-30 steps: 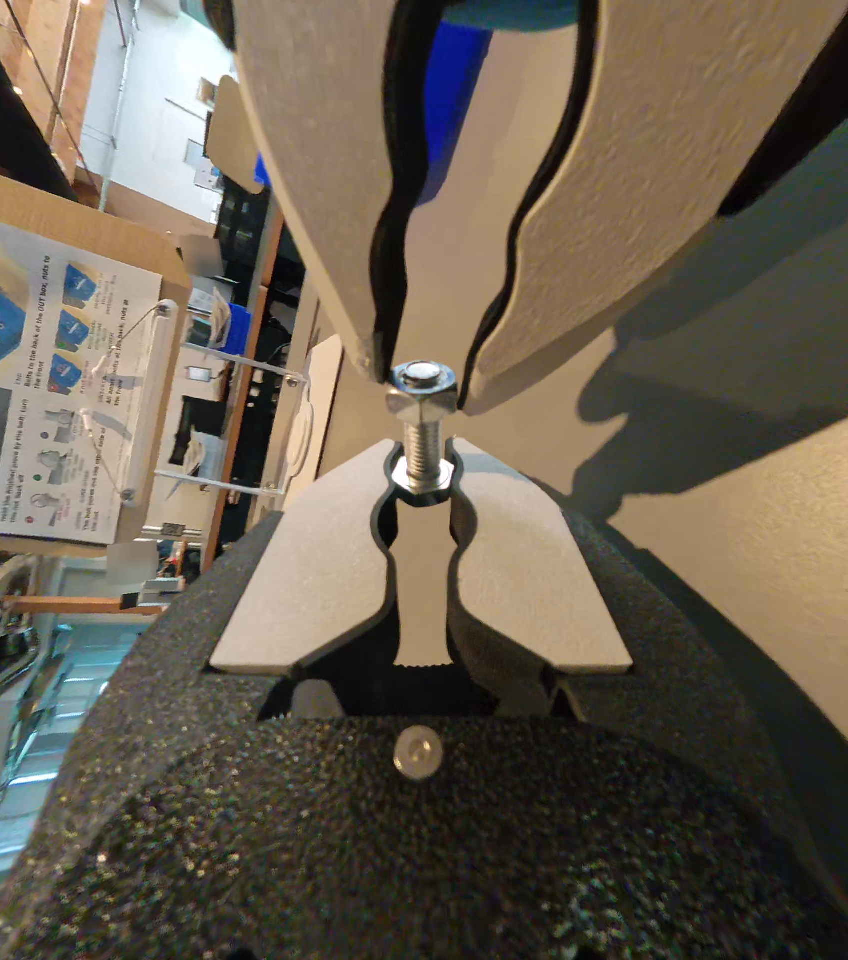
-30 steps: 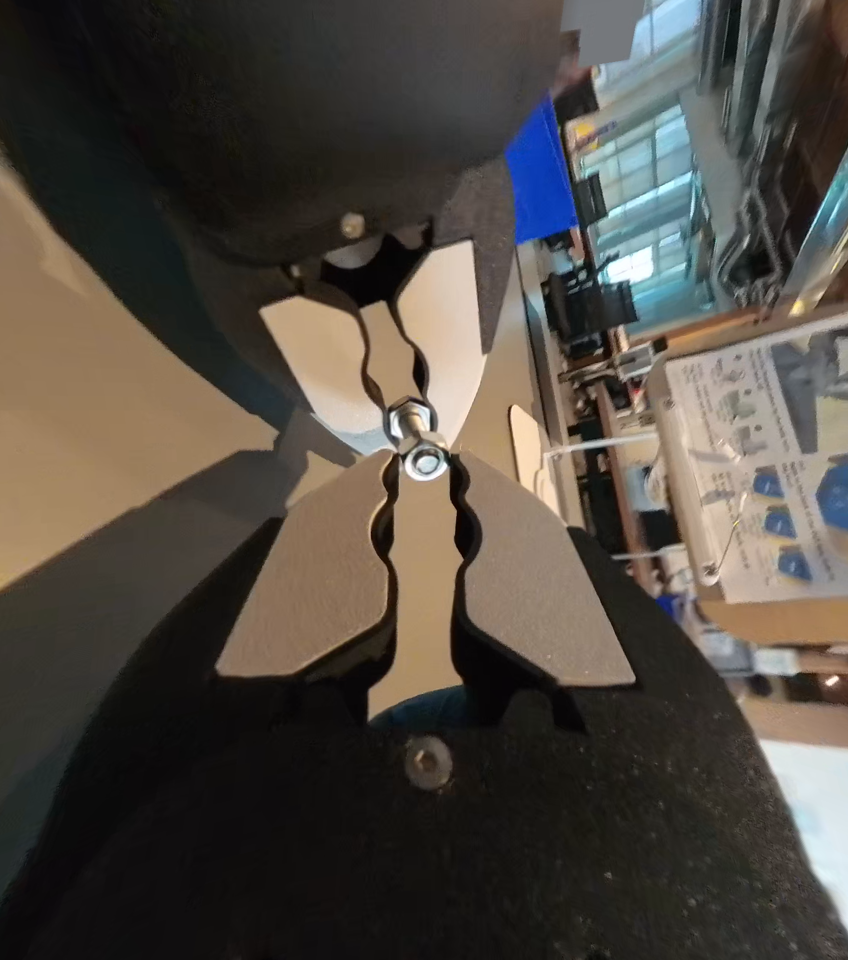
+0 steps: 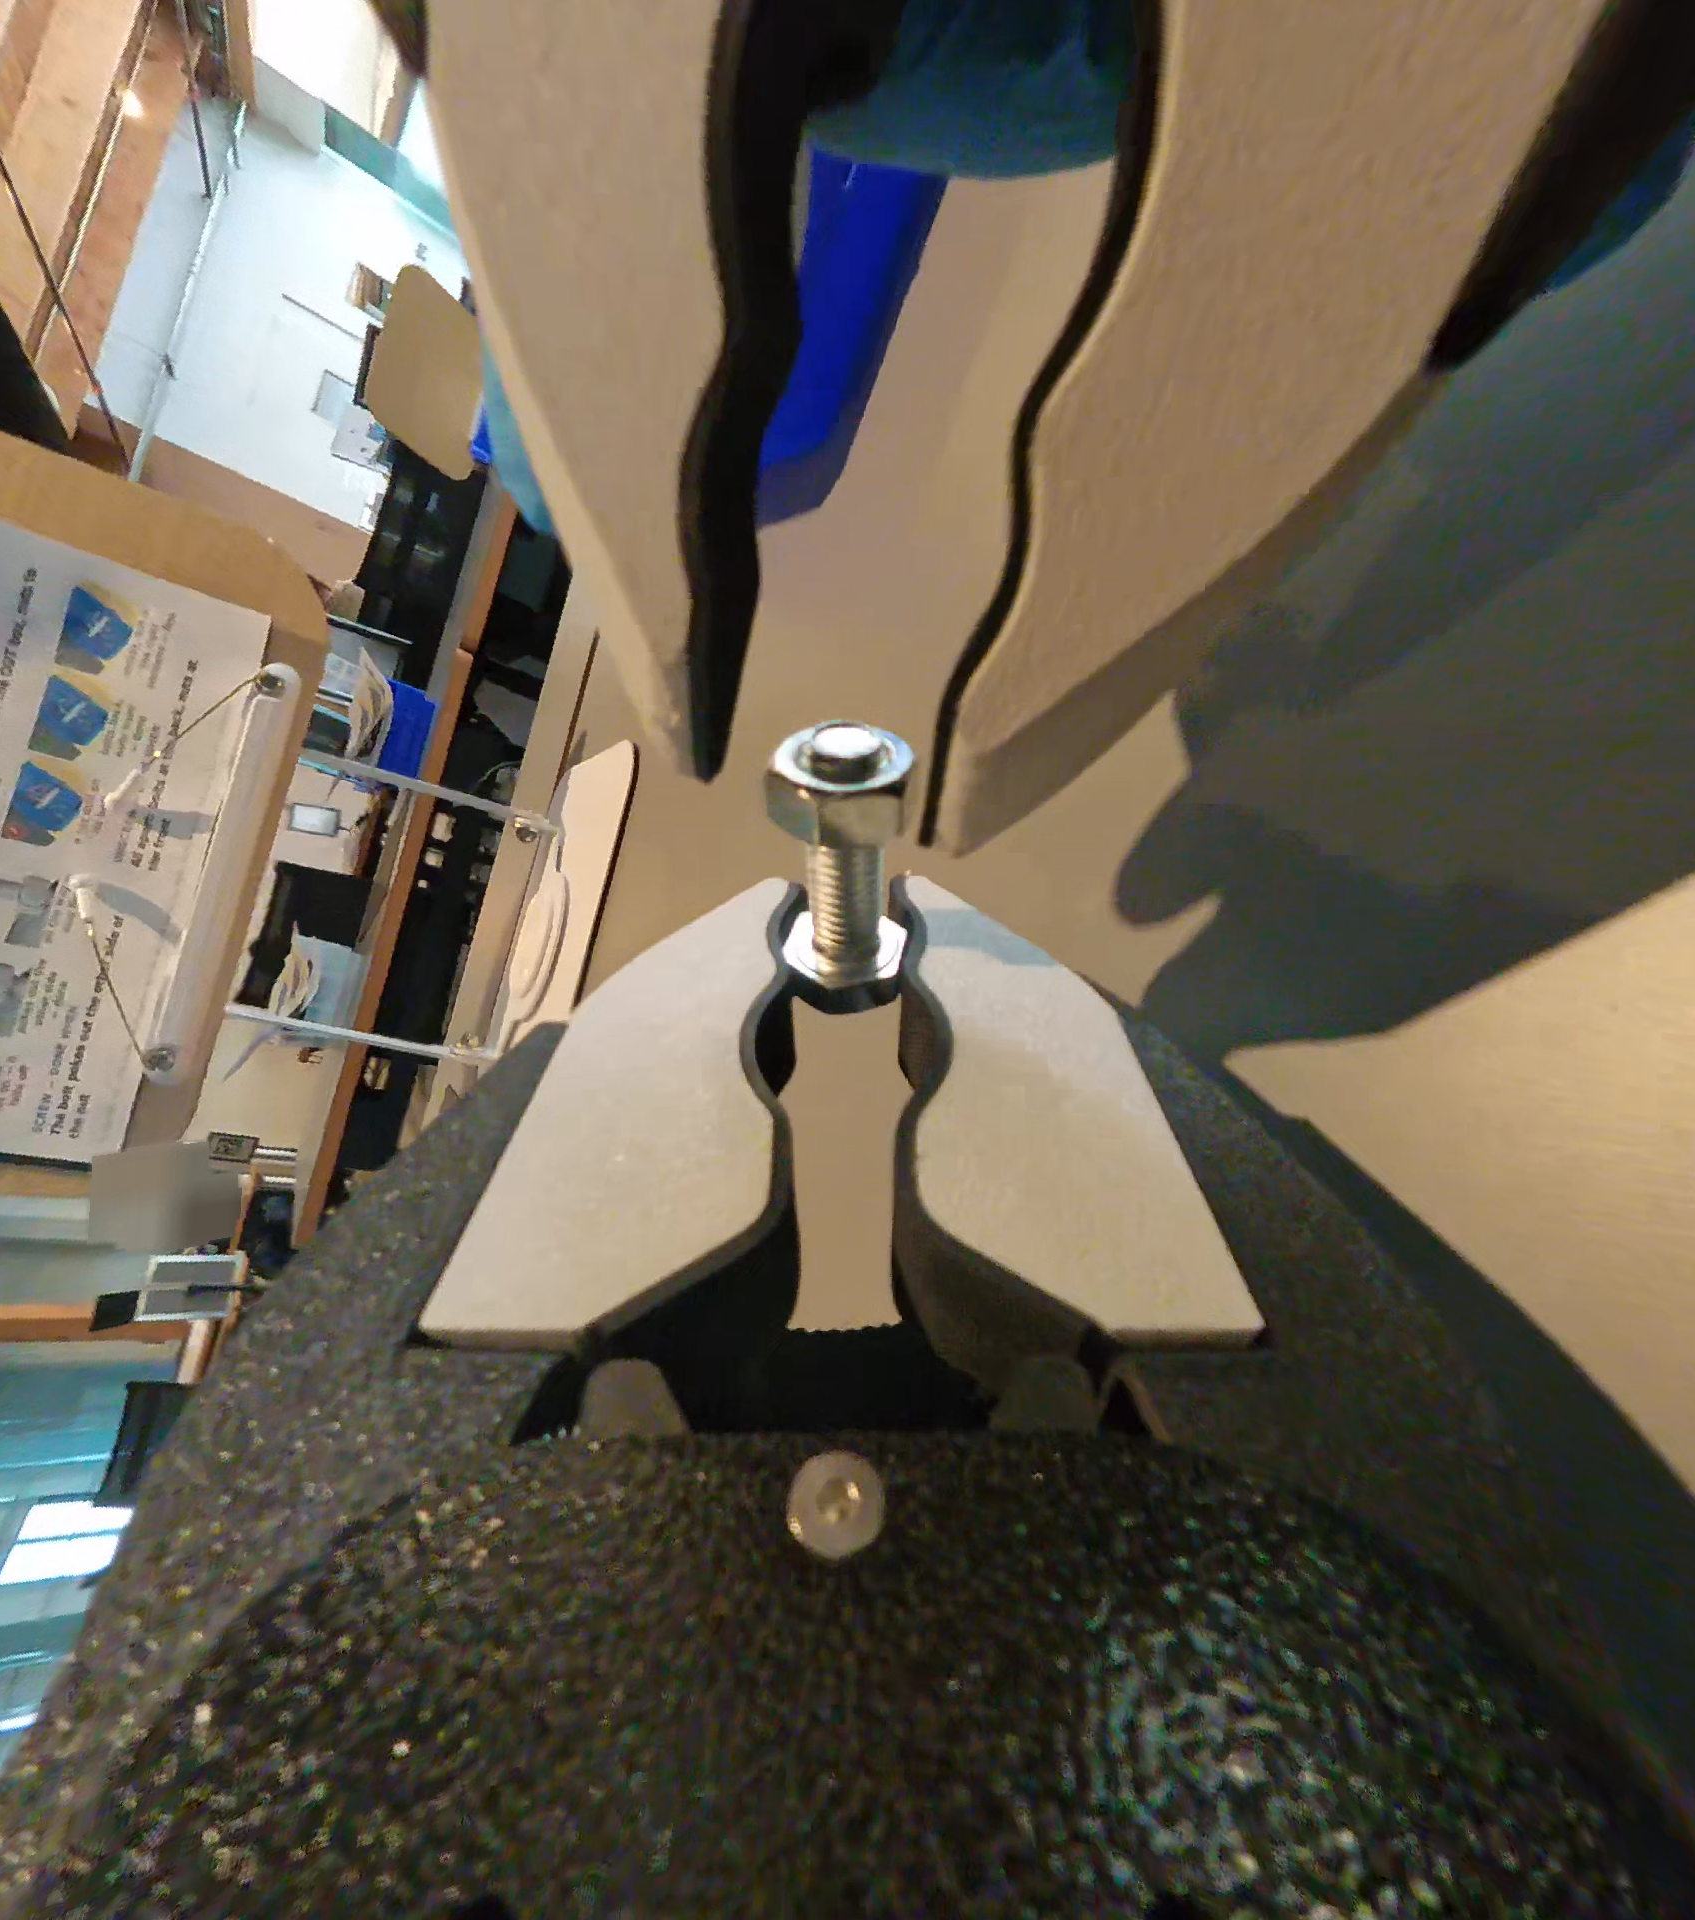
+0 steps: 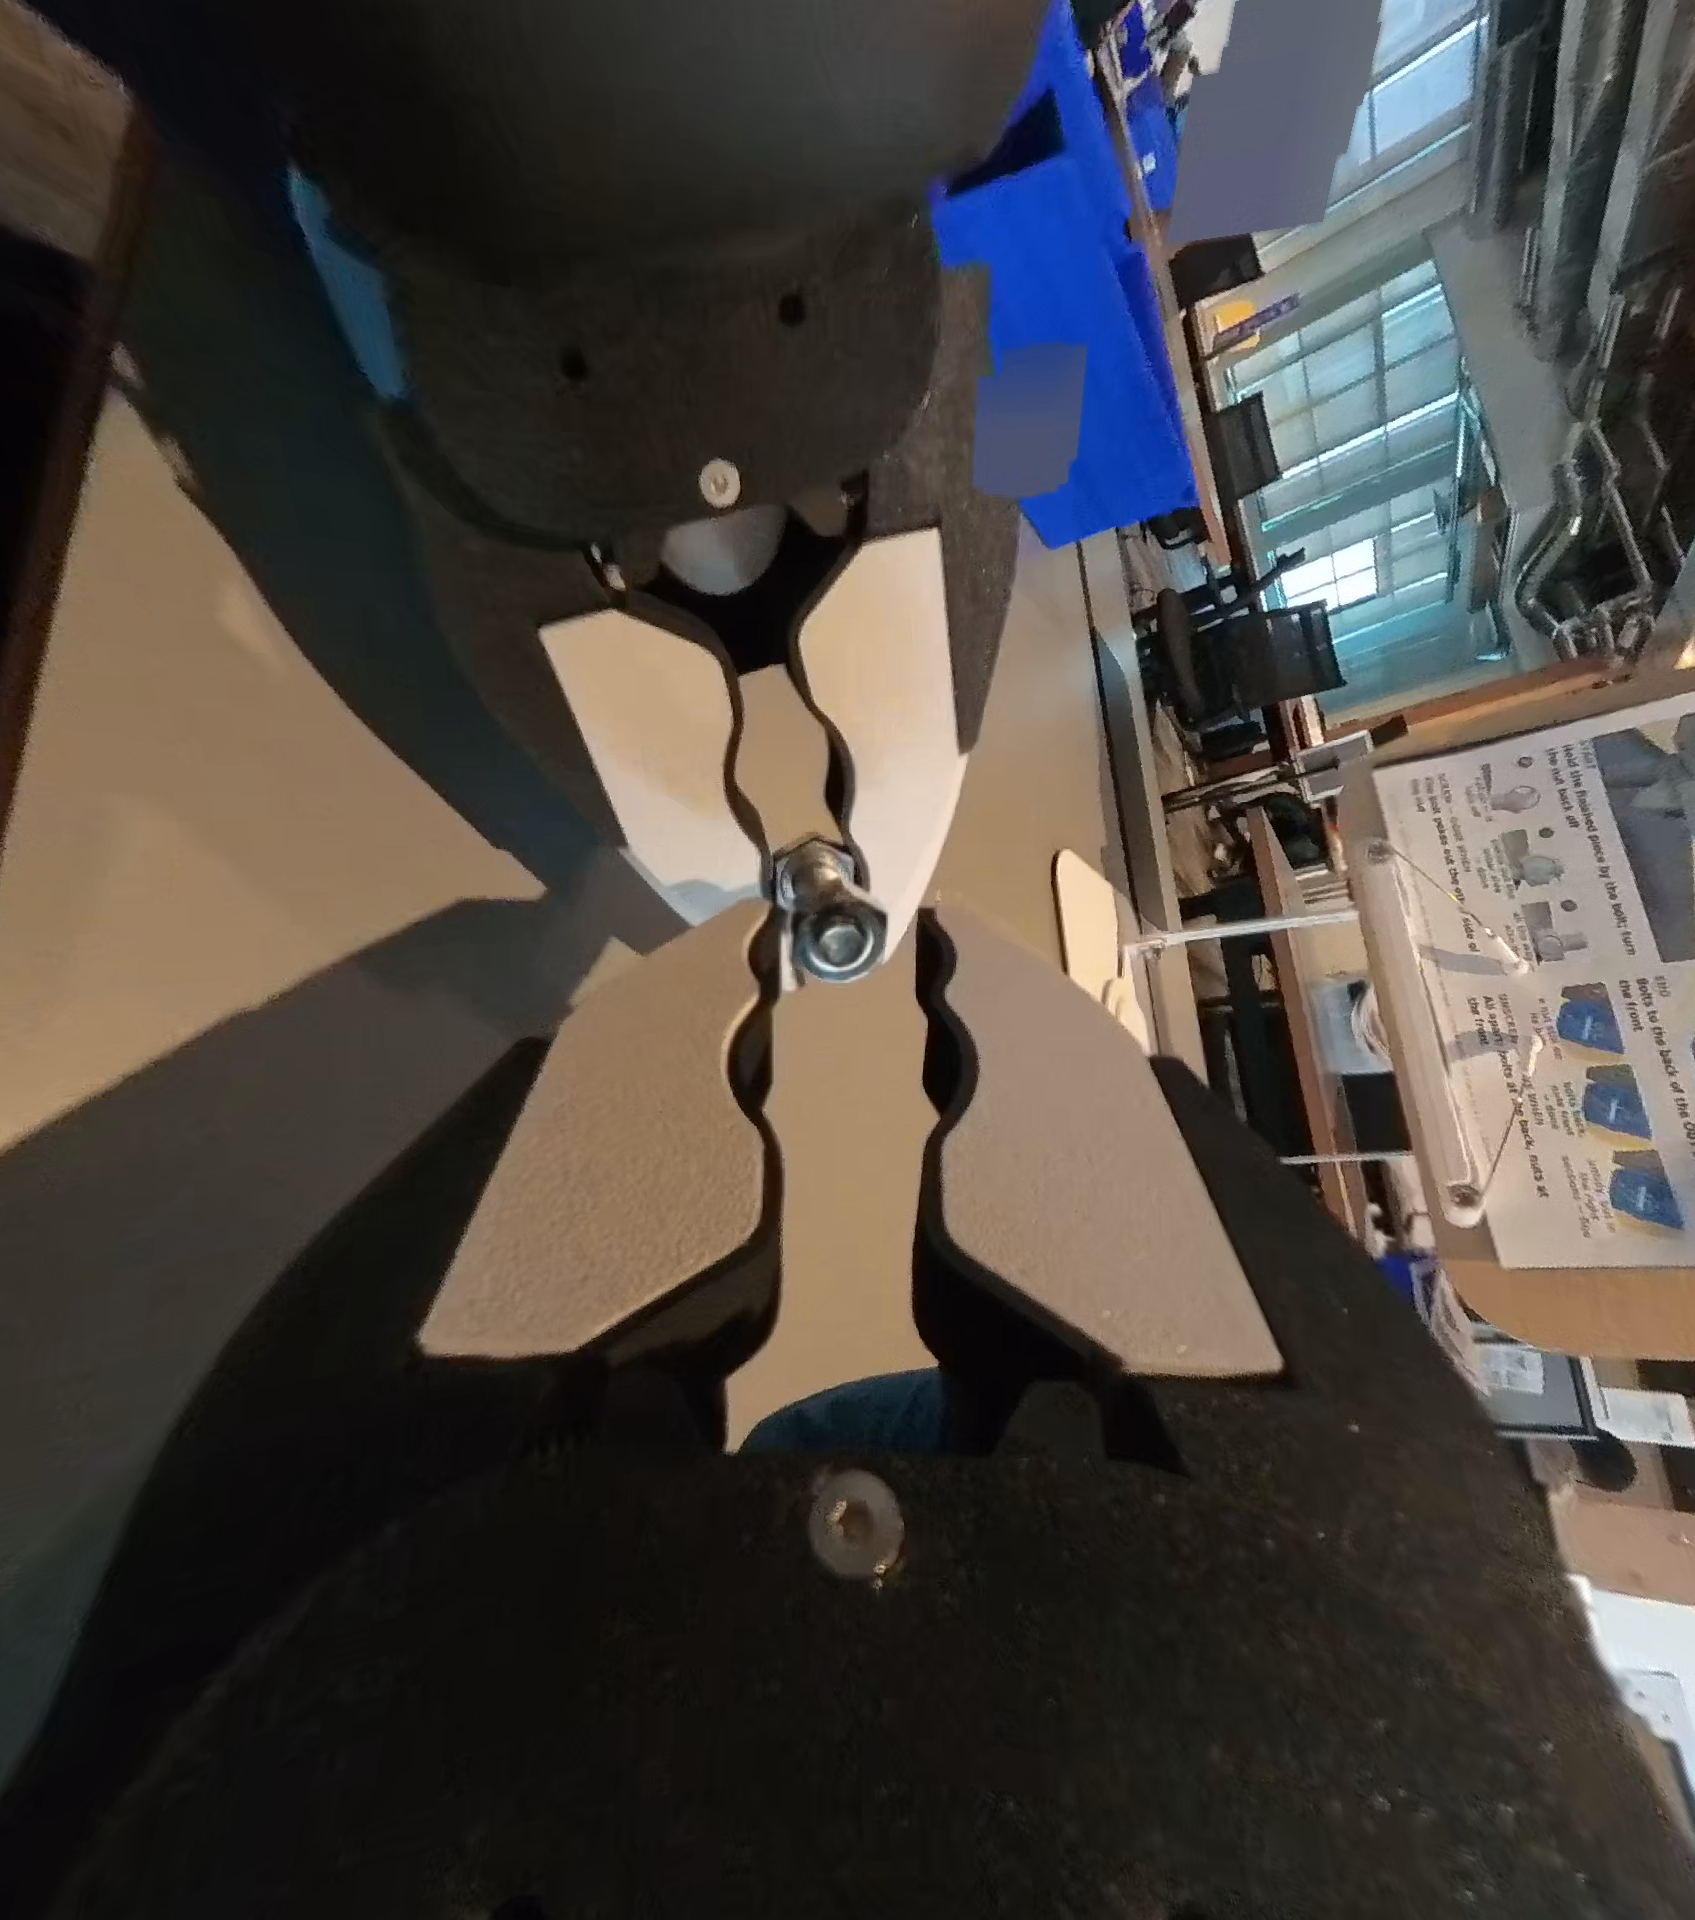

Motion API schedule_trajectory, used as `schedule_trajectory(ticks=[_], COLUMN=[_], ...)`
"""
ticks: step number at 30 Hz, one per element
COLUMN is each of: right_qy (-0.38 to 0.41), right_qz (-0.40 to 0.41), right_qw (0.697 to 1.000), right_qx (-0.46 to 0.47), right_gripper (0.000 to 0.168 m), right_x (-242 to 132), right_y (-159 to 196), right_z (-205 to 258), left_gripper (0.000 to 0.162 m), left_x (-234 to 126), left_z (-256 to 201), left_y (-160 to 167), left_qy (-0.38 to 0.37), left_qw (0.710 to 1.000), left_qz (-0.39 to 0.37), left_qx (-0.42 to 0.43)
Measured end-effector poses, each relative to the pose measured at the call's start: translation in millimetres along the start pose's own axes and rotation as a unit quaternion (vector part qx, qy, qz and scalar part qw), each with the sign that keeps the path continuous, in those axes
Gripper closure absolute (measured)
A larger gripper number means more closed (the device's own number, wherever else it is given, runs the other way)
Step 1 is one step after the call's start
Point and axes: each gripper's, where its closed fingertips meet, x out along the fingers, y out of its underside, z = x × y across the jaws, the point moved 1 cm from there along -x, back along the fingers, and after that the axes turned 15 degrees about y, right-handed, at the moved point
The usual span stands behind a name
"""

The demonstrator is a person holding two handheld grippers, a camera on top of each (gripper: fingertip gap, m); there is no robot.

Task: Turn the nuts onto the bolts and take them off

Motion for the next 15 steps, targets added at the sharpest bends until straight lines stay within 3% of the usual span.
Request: schedule_trajectory(ticks=[6, 9, 11, 13, 15], right_qy=[0.005, -0.008, -0.035, -0.048, -0.037], right_qz=[0.063, 0.122, 0.144, 0.115, 0.081], right_qw=[0.996, 0.969, 0.926, 0.900, 0.916], right_qx=[0.063, 0.213, 0.347, 0.417, 0.391], right_gripper=[0.150, 0.151, 0.150, 0.144, 0.139], right_x=[6.9, 10.5, 11.0, 9.1, 4.5], right_y=[7.9, 8.1, 5.0, -1.2, -2.3], right_z=[3.2, 2.9, 2.4, -5.9, -16.2], left_gripper=[0.147, 0.147, 0.147, 0.147, 0.147], left_x=[-1.8, -4.1, -4.3, -4.5, -3.4], left_z=[6.7, 13.4, 13.8, 12.9, 11.3], left_y=[3.0, 6.3, 7.2, 5.3, 7.1], left_qy=[-0.044, -0.076, -0.077, -0.065, -0.051], left_qw=[0.997, 0.993, 0.993, 0.996, 0.998], left_qz=[0.037, 0.063, 0.063, 0.044, 0.038], left_qx=[0.043, 0.066, 0.063, 0.045, 0.028])
